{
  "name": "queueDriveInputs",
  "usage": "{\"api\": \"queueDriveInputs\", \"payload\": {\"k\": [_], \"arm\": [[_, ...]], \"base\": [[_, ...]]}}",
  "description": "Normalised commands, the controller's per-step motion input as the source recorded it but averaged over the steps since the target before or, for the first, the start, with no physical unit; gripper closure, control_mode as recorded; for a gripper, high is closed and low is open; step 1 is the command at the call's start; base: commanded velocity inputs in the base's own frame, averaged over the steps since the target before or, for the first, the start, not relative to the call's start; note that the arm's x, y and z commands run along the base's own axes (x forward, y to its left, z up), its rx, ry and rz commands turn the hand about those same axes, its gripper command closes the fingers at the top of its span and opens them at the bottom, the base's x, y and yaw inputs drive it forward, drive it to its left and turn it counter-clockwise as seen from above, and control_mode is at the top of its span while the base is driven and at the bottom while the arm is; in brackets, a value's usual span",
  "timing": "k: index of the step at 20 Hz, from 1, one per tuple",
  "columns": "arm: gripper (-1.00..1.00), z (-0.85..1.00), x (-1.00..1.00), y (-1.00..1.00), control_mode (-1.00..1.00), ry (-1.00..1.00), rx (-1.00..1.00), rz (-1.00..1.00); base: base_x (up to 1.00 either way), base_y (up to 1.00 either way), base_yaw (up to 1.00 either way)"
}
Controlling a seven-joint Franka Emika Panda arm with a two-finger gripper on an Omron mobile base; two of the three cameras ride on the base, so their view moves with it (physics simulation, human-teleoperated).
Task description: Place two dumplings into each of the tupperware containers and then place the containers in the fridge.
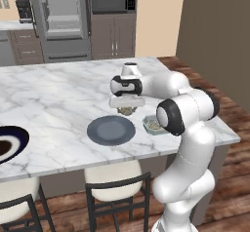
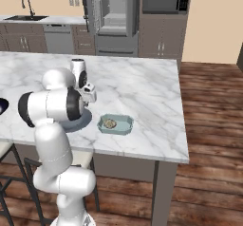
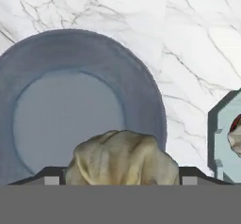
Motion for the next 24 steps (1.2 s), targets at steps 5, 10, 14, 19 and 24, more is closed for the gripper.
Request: {"api": "queueDriveInputs", "payload": {"k": [5, 10, 14, 19, 24], "arm": [[1.00, 0.01, 0.00, -0.99, -1.00, 0.06, 0.00, -0.19], [1.00, -0.01, 0.01, -0.92, -1.00, 0.05, 0.00, -0.17], [1.00, -0.11, 0.00, -0.80, -1.00, 0.03, 0.00, -0.14], [1.00, -0.22, 0.16, -0.49, -1.00, 0.03, 0.00, -0.04], [1.00, -0.34, 0.18, -0.40, -1.00, 0.02, 0.00, 0.00]], "base": [[0.00, 0.00, 0.00], [0.00, 0.00, 0.00], [0.00, 0.00, 0.00], [0.00, 0.00, 0.00], [0.00, 0.00, 0.00]]}}
